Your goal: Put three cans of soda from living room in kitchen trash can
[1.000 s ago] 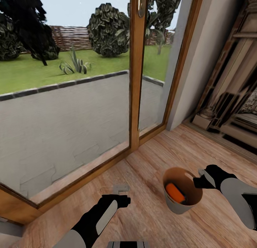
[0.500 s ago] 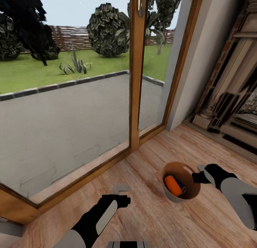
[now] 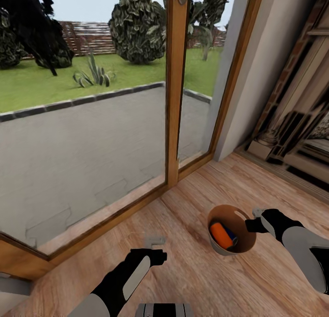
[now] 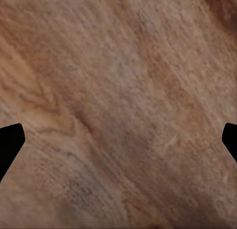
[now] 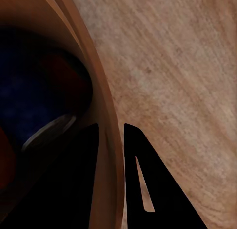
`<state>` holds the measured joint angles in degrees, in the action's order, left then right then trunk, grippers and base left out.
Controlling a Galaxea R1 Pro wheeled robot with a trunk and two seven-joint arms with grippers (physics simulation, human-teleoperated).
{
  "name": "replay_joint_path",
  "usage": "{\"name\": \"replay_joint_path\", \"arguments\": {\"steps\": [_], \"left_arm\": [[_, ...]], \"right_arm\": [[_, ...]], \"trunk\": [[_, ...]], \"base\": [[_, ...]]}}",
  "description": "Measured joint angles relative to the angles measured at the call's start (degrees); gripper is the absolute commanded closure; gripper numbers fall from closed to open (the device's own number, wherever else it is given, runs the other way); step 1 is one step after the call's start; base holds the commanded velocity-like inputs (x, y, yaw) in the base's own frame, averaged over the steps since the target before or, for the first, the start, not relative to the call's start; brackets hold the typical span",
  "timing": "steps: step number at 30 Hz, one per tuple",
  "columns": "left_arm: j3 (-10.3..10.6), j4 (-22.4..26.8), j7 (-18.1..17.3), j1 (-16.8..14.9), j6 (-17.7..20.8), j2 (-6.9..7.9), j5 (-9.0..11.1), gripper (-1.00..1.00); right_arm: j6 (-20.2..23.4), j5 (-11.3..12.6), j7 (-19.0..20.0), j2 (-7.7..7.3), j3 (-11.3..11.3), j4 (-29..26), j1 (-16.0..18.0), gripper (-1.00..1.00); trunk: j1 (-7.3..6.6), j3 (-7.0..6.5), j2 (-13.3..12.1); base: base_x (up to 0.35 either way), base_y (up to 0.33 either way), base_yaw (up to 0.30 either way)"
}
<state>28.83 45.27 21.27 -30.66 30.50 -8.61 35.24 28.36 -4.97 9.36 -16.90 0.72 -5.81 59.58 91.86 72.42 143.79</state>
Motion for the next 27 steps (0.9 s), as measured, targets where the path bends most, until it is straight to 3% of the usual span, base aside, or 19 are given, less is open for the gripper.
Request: {"name": "replay_joint_path", "arguments": {"steps": [6, 17, 18, 21, 27], "left_arm": [[0.0, 0.0, 0.0, 0.0, 0.0, 0.0, 0.0, -1.0], [0.0, 0.0, 0.0, 0.0, 0.0, 0.0, 0.0, -1.0], [0.0, 0.0, 0.0, 0.0, 0.0, 0.0, 0.0, -1.0], [0.0, 0.0, 0.0, 0.0, 0.0, 0.0, 0.0, -1.0], [0.0, 0.1, 0.0, 0.0, 0.0, -0.01, 0.0, -1.0]], "right_arm": [[-0.1, -0.1, 0.0, 0.01, -0.2, -0.5, 0.0, 1.0], [-0.1, -0.1, 0.1, 0.0, -0.2, -0.5, 0.0, 1.0], [-0.1, -0.1, 0.1, 0.0, -0.1, -0.5, 0.0, -1.0], [-0.1, 0.5, 0.3, 0.03, -0.3, 0.4, -0.1, -1.0], [0.0, 0.5, 0.3, 0.03, -0.3, 0.4, -0.1, -1.0]], "trunk": [[-0.82, 1.33, 0.1], [-0.82, 1.34, 0.1], [-0.82, 1.34, 0.1], [1.53, 1.35, 0.1], [1.03, 1.35, 0.1]], "base": [[0.0, 0.0, 0.0], [0.0, 0.0, 0.0], [0.0, 0.0, 0.0], [0.0, 0.0, 0.0], [0.0, 0.0, 0.0]]}}
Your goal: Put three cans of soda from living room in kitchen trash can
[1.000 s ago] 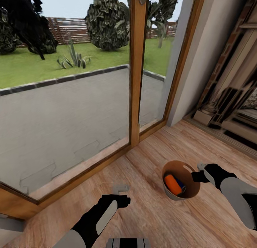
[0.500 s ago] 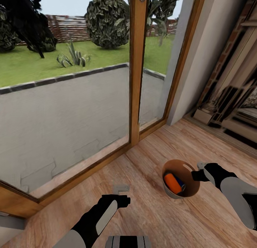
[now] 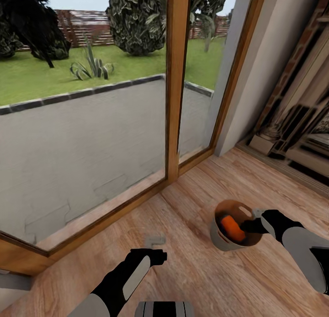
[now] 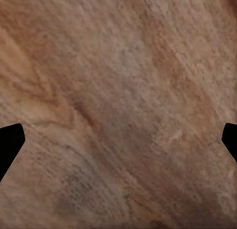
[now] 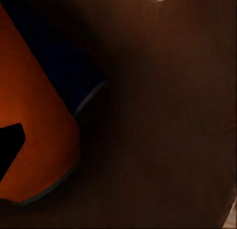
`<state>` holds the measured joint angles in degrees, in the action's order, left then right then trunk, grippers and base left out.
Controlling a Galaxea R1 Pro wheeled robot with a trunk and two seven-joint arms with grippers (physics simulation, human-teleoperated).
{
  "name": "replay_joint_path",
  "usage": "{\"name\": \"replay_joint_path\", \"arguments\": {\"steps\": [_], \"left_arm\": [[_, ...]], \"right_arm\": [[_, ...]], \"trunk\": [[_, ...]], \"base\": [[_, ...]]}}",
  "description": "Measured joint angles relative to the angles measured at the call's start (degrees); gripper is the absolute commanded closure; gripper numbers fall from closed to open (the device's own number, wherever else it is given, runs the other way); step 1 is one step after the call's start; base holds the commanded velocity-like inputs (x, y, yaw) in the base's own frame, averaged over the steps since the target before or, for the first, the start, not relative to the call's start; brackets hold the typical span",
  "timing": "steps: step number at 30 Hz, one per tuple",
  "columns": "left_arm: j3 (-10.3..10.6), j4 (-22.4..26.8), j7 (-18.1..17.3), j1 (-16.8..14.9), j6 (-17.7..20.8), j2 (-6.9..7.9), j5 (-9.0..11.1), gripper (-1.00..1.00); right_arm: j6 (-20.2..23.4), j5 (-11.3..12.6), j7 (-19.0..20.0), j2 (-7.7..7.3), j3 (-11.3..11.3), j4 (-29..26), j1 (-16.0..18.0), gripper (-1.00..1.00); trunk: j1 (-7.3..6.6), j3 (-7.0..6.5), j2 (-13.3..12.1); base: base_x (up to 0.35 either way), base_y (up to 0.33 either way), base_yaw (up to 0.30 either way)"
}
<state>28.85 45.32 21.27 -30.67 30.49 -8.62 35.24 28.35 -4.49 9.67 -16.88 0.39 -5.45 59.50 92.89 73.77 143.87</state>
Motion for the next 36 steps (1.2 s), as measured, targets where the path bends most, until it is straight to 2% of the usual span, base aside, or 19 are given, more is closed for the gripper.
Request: {"name": "replay_joint_path", "arguments": {"steps": [21, 28, 36], "left_arm": [[0.2, 0.3, -0.3, 0.0, 0.0, 0.0, -0.1, -1.0], [1.5, 0.7, -0.4, 0.0, 0.0, 0.0, -0.2, -1.0], [2.0, 0.7, -0.4, 0.0, 0.0, 0.0, -0.2, -1.0]], "right_arm": [[0.0, 0.0, 0.0, 0.0, 0.0, 0.0, 0.0, -1.0], [0.0, -0.1, 0.0, 0.0, 0.1, 0.0, 0.0, -1.0], [0.0, -0.1, 0.0, 0.04, 0.2, 0.0, 0.0, -1.0]], "trunk": [[-0.52, -4.42, -0.3], [-0.7, -5.98, -0.4], [-0.91, -7.75, -0.5]], "base": [[0.0, 0.0, 0.0], [0.0, 0.0, 0.0], [0.0, 0.0, 0.0]]}}
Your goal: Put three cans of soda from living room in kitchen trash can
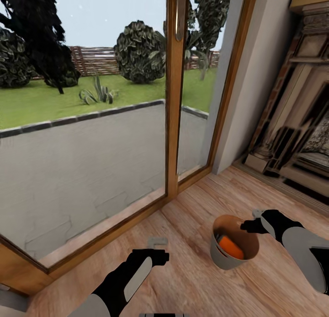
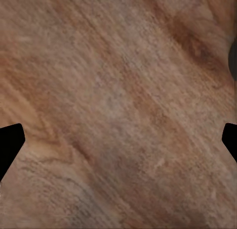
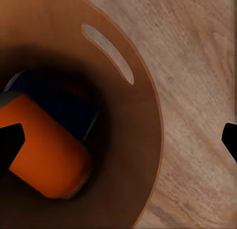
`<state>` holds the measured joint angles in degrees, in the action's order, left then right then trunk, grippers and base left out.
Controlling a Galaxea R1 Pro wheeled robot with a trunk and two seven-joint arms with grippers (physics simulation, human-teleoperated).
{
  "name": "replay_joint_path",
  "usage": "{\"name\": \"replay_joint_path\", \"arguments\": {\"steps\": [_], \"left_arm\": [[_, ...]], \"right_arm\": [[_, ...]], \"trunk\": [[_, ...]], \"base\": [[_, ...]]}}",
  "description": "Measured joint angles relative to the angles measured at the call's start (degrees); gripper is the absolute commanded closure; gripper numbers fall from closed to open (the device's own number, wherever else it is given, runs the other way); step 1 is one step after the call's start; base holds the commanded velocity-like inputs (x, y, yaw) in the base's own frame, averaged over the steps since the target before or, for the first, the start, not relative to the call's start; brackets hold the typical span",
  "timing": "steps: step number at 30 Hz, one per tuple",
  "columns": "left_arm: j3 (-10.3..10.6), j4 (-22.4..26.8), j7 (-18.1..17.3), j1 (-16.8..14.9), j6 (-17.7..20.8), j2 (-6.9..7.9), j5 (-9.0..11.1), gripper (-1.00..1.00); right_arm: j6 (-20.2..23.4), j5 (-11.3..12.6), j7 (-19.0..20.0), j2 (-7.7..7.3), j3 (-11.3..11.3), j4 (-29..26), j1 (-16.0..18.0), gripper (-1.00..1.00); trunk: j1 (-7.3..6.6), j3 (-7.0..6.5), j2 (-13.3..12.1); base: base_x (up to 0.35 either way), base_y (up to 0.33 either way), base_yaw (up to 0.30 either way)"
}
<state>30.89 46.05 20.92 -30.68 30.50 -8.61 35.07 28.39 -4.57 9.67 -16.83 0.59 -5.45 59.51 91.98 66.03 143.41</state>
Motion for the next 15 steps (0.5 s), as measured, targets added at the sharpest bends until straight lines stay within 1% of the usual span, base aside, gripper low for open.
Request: {"name": "replay_joint_path", "arguments": {"steps": [12, 15], "left_arm": [[0.0, 0.0, 0.0, 0.0, 0.0, 0.0, -0.1, -1.0], [0.0, 0.0, 0.0, 0.0, 0.0, 0.0, -0.1, -1.0]], "right_arm": [[0.0, 0.0, 0.0, 0.05, 0.1, -0.1, 0.0, -1.0], [0.0, 0.0, 0.0, 0.05, 0.1, -0.1, 0.0, -1.0]], "trunk": [[-0.31, -2.66, -0.2], [-0.96, -3.2, -1.3]], "base": [[0.0, 0.0, 0.0], [0.0, 0.0, 0.0]]}}
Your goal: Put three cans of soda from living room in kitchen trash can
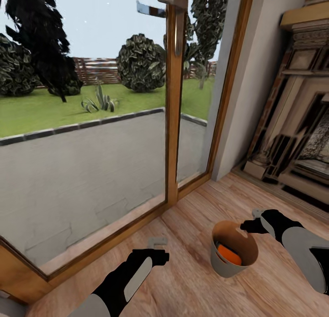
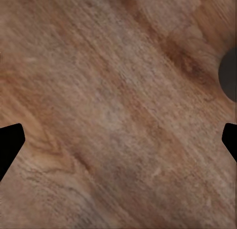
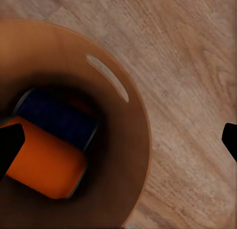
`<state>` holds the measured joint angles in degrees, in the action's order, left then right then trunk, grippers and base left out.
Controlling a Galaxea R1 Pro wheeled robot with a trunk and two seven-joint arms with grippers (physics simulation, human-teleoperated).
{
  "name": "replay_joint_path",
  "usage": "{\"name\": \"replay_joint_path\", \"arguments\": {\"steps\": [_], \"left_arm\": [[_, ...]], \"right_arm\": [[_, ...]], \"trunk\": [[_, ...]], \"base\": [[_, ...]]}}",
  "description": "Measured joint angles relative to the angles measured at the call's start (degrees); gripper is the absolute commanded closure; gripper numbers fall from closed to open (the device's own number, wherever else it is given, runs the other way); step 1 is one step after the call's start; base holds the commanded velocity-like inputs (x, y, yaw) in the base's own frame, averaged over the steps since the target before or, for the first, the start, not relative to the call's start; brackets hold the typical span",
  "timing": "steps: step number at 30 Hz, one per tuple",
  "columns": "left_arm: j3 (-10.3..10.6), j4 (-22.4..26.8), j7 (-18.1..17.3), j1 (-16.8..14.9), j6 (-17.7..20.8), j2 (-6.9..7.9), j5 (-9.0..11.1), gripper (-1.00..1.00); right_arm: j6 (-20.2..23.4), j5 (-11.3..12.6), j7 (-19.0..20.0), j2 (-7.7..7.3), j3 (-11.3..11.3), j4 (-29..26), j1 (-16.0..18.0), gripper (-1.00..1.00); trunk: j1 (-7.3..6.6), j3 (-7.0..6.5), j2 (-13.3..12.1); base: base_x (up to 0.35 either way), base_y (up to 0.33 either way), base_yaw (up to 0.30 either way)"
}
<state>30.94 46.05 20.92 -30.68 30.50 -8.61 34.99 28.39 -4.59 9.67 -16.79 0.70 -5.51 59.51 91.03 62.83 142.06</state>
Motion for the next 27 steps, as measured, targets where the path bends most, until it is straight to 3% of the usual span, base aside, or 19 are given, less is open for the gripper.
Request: {"name": "replay_joint_path", "arguments": {"steps": [27], "left_arm": [[0.0, -0.7, 0.0, 0.0, -0.1, 0.0, -0.1, -1.0]], "right_arm": [[0.1, -0.4, -0.5, 0.45, 0.1, 0.0, 0.0, -1.0]], "trunk": [[-5.93, -4.85, -10.8]], "base": [[0.0, 0.0, 0.0]]}}
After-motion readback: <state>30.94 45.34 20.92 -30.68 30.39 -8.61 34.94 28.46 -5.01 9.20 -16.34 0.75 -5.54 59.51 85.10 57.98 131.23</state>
